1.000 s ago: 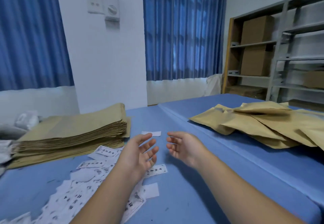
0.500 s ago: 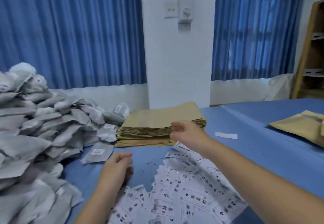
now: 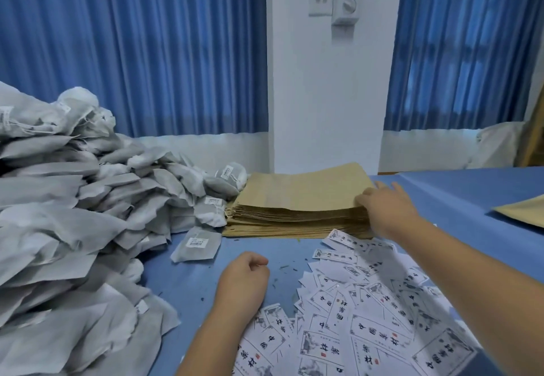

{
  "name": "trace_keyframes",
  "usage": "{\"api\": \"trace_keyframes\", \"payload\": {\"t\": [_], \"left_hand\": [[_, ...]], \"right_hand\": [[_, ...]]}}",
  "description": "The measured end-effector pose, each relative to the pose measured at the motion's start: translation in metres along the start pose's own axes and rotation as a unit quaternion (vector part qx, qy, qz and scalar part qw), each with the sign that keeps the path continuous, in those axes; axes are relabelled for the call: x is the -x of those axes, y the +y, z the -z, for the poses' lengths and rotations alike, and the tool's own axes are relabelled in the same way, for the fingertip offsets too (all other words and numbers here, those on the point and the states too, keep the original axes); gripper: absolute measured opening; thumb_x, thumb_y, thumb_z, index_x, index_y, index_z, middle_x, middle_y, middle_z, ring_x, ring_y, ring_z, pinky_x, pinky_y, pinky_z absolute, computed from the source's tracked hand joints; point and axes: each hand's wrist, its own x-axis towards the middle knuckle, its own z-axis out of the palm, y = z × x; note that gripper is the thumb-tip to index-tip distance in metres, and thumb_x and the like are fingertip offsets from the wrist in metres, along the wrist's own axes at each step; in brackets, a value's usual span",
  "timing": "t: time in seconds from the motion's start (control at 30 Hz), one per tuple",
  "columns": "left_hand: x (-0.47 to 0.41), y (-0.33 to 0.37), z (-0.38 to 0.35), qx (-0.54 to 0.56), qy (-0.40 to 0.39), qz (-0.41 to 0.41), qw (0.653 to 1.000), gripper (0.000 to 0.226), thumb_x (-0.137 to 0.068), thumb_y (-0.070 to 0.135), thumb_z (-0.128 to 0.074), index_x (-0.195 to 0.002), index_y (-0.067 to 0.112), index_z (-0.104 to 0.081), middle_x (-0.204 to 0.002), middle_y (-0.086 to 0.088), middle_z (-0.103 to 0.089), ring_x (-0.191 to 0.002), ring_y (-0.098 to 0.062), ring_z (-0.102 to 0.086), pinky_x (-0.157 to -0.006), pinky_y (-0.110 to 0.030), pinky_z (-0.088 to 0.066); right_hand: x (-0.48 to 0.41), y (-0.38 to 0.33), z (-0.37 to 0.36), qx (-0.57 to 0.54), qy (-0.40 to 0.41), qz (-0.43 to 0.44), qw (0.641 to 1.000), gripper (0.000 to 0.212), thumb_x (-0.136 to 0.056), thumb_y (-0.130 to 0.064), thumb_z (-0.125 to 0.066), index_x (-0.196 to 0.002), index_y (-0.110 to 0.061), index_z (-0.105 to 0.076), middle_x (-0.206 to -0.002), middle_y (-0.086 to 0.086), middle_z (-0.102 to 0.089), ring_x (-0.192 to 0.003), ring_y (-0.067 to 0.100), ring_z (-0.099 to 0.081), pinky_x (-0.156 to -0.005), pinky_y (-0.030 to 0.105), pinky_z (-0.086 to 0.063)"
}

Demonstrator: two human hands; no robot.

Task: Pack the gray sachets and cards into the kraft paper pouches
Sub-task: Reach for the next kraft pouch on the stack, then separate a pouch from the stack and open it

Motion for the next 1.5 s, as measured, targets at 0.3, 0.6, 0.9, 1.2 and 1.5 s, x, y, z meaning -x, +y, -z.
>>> {"api": "trace_keyframes", "payload": {"t": [0.3, 0.6, 0.9, 1.2, 1.5], "left_hand": [[0.007, 0.016, -0.007, -0.066, 0.073, -0.112, 0.989, 0.021, -0.095, 0.017, -0.048, -0.099, 0.030, -0.064, -0.099, 0.014, -0.061, -0.072, 0.004, -0.056, -0.057, -0.010, -0.040], [0.028, 0.040, -0.020, 0.433, -0.135, 0.066, 0.889, 0.026, -0.094, 0.000, -0.051, -0.119, -0.008, -0.051, -0.077, -0.019, -0.065, -0.061, -0.025, -0.065, -0.052, -0.034, -0.054], [0.016, 0.029, 0.009, 0.371, -0.094, 0.040, 0.923, 0.047, -0.089, -0.005, -0.041, -0.113, 0.027, -0.065, -0.098, -0.013, -0.073, -0.075, -0.028, -0.067, -0.060, -0.037, -0.054], [0.020, 0.035, 0.002, 0.590, -0.198, 0.074, 0.779, 0.056, -0.088, 0.048, -0.051, -0.118, 0.003, -0.065, -0.118, -0.021, -0.067, -0.098, -0.032, -0.070, -0.069, -0.042, -0.059], [0.038, 0.044, -0.027, 0.330, -0.207, 0.014, 0.921, 0.033, -0.093, 0.025, -0.059, -0.107, -0.004, -0.065, -0.095, -0.021, -0.069, -0.084, -0.032, -0.069, -0.068, -0.036, -0.056]], "right_hand": [[0.039, -0.024, 0.022, -0.015, 0.227, 0.147, 0.963, 0.028, -0.085, -0.008, -0.061, -0.110, -0.018, -0.068, -0.087, 0.003, -0.063, -0.078, 0.028, -0.058, -0.062, 0.030, -0.038], [0.112, -0.091, 0.037, -0.203, 0.424, 0.315, 0.824, 0.021, -0.092, -0.025, -0.059, -0.085, -0.012, -0.073, -0.068, 0.001, -0.058, -0.060, 0.023, -0.050, -0.054, 0.033, -0.042], [0.129, -0.082, 0.028, -0.141, 0.288, 0.309, 0.895, 0.052, -0.057, -0.002, -0.074, -0.104, -0.023, -0.070, -0.075, -0.002, -0.050, -0.064, 0.017, -0.047, -0.055, 0.026, -0.037], [0.117, -0.087, 0.038, -0.126, 0.195, 0.175, 0.957, 0.068, -0.049, -0.012, -0.080, -0.115, -0.025, -0.067, -0.073, -0.001, -0.047, -0.059, 0.020, -0.051, -0.048, 0.024, -0.022], [0.106, -0.091, 0.042, -0.173, 0.093, 0.107, 0.975, 0.020, -0.085, -0.017, -0.048, -0.097, -0.023, -0.062, -0.072, -0.005, -0.031, -0.065, 0.023, -0.041, -0.048, 0.030, -0.022]]}}
